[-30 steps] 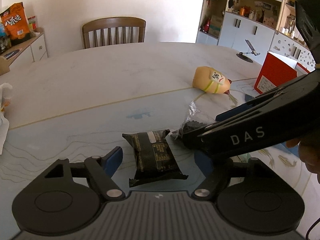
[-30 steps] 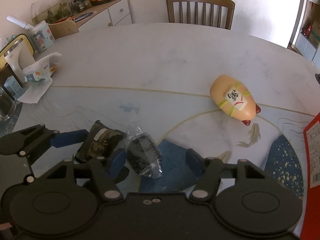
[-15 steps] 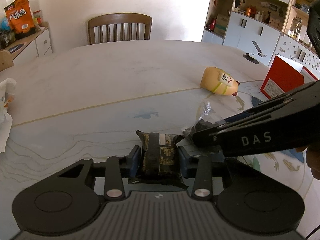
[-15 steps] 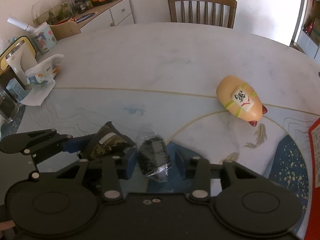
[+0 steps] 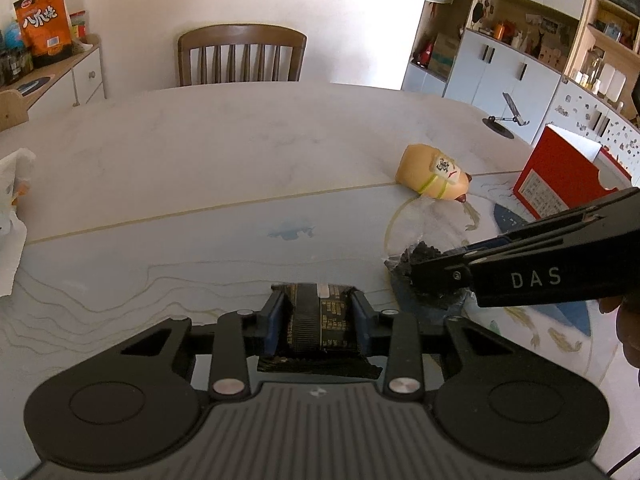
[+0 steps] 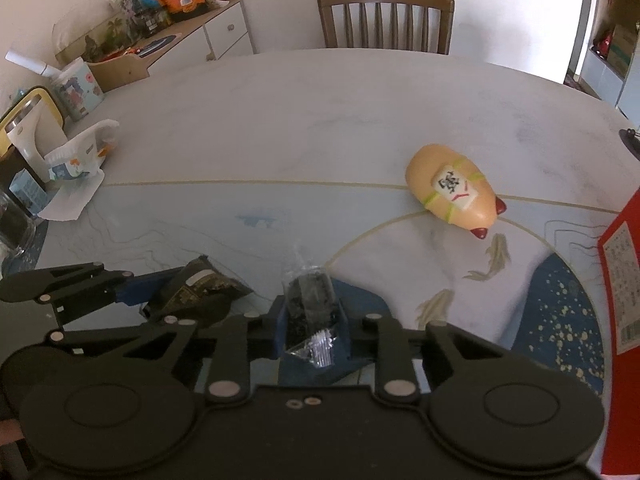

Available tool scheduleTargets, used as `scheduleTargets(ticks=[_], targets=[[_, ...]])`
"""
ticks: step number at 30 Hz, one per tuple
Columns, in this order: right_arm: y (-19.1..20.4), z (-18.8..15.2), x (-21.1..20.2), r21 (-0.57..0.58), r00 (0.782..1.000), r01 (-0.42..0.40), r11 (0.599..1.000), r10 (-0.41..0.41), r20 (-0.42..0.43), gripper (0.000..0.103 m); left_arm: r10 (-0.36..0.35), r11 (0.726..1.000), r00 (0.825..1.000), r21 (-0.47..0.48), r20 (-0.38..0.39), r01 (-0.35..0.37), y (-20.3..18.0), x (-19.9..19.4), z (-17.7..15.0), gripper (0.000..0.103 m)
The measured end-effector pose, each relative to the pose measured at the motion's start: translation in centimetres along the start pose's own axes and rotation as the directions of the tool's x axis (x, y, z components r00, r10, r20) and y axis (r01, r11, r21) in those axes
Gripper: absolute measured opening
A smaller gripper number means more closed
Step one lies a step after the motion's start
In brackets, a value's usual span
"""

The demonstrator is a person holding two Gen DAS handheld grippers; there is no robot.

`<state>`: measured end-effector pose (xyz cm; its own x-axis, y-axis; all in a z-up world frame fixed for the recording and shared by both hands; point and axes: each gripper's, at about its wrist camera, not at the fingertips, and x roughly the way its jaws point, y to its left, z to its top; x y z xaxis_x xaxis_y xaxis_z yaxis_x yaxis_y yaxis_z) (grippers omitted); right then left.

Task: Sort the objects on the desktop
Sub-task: 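Close left gripper on dark packet while right gripper grasps clear snack bag, then carry dark packet with left gripper and clear bag with right gripper to red box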

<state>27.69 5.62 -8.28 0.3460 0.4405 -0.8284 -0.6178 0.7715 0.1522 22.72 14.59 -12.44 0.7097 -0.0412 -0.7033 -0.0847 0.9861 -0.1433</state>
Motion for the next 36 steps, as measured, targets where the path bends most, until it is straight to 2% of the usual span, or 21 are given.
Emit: scheduleTargets(ticks=[21, 36], targets=[[-1.2, -1.2, -5.3, 0.030, 0.998, -0.010, 0.999, 0.008, 0.067, 0.024, -0.046, 0.999, 0.999, -0.003, 0.012, 0.046, -3.0, -3.9, 0.9, 0.034], [-2.6, -2.8, -10.4, 0.065, 0.992, -0.016, 0.998, 0.007, 0.127, 0.024, -0.091, 0.996, 0.995, 0.018, 0.034, 0.090, -7.2, -7.6, 1.6, 0.034]])
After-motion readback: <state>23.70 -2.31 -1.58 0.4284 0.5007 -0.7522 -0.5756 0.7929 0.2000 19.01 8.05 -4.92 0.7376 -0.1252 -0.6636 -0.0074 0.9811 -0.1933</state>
